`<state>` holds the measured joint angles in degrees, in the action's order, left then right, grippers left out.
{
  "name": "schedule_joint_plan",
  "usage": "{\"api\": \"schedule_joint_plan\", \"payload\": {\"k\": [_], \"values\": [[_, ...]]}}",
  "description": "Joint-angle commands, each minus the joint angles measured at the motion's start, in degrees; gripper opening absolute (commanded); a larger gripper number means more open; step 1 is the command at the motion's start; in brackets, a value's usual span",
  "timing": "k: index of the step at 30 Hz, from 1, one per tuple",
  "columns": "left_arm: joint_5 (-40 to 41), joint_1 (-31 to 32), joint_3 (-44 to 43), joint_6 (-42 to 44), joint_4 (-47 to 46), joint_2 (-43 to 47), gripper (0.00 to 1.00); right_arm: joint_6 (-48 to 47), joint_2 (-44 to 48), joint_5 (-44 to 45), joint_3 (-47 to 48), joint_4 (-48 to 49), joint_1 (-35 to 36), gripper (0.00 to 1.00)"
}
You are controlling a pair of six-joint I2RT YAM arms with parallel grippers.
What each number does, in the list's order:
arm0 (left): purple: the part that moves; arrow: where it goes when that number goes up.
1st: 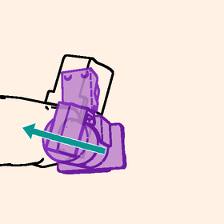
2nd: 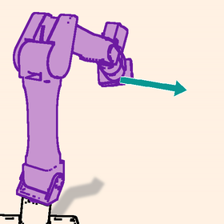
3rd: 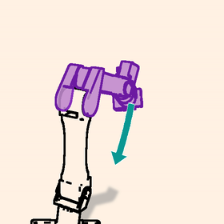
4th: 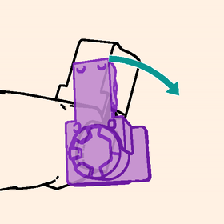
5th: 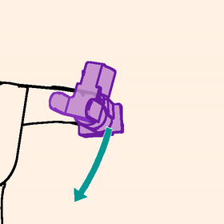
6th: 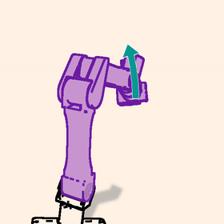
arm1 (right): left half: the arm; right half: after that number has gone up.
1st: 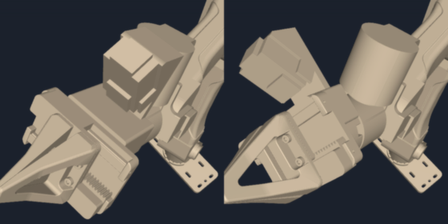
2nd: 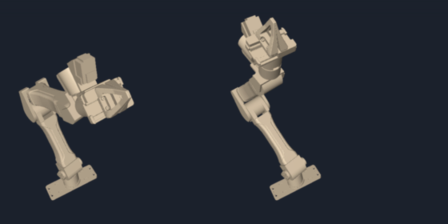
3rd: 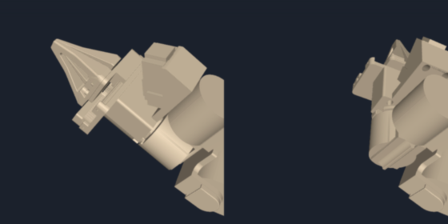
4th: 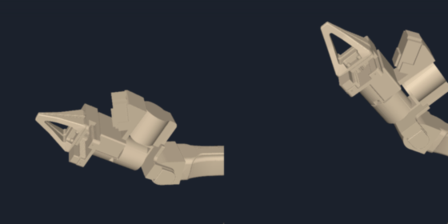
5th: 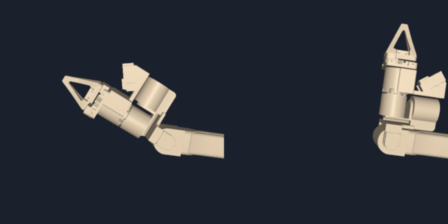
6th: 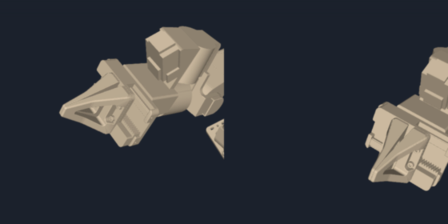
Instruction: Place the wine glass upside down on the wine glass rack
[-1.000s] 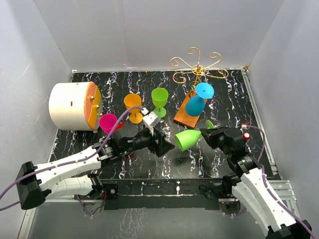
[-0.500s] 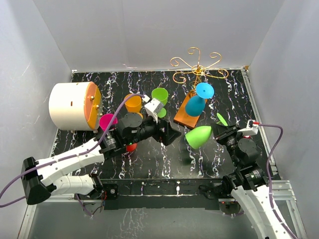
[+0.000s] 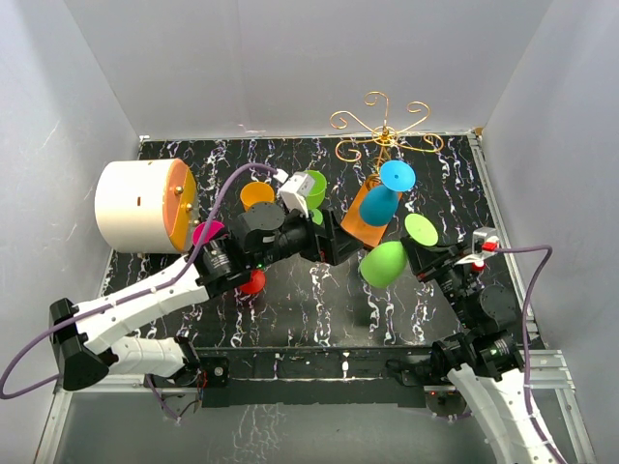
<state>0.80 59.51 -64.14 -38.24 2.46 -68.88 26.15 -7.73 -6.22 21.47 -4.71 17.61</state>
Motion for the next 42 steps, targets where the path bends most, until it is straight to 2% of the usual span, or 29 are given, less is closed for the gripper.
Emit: {"api": "schedule_joint_plan", "payload": {"k": [1, 6, 10, 15, 20, 23, 32, 39, 42], "values": [[-5.0, -1.7, -1.5, -6.1, -5.2, 2.0, 0.99, -4.8, -0.7, -8.1, -0.5, 8.7, 0.2, 0.0], [-11.8, -4.0, -1.2, -13.7, -11.3, -0.8, 0.97, -5.5, -2.2, -13.9, -0.7, 14.1, 0.2, 0.0], [-18.7, -6.6, -0.7, -20.1, -17.2, -3.2, 0.94, -9.2, -6.6, -19.7, 1.0, 13.3, 0.2, 0.0], [-20.2, -8.3, -0.8, -22.1, -18.5, -2.9, 0.92, -14.6, -11.8, -25.1, 3.5, 12.5, 0.3, 0.0], [-20.7, -8.9, -2.8, -24.2, -11.0, -5.0, 0.83, -18.3, -14.5, -27.6, 5.4, 13.1, 0.2, 0.0], [-21.2, -9.5, -2.6, -25.6, -9.7, -5.6, 0.77, -19.1, -15.8, -29.0, 6.3, 14.4, 0.2, 0.0], [-29.1, -12.3, -0.1, -34.2, -18.4, -7.1, 0.62, -23.8, -19.2, -33.0, 9.2, 13.8, 0.3, 0.0], [-32.0, -12.4, -0.2, -36.5, -19.9, -9.0, 0.52, -25.6, -20.0, -34.7, 9.9, 13.0, 0.3, 0.0], [-32.0, -12.4, -0.3, -36.9, -19.1, -9.3, 0.44, -25.6, -20.3, -35.1, 9.8, 13.7, 0.3, 0.0]]}}
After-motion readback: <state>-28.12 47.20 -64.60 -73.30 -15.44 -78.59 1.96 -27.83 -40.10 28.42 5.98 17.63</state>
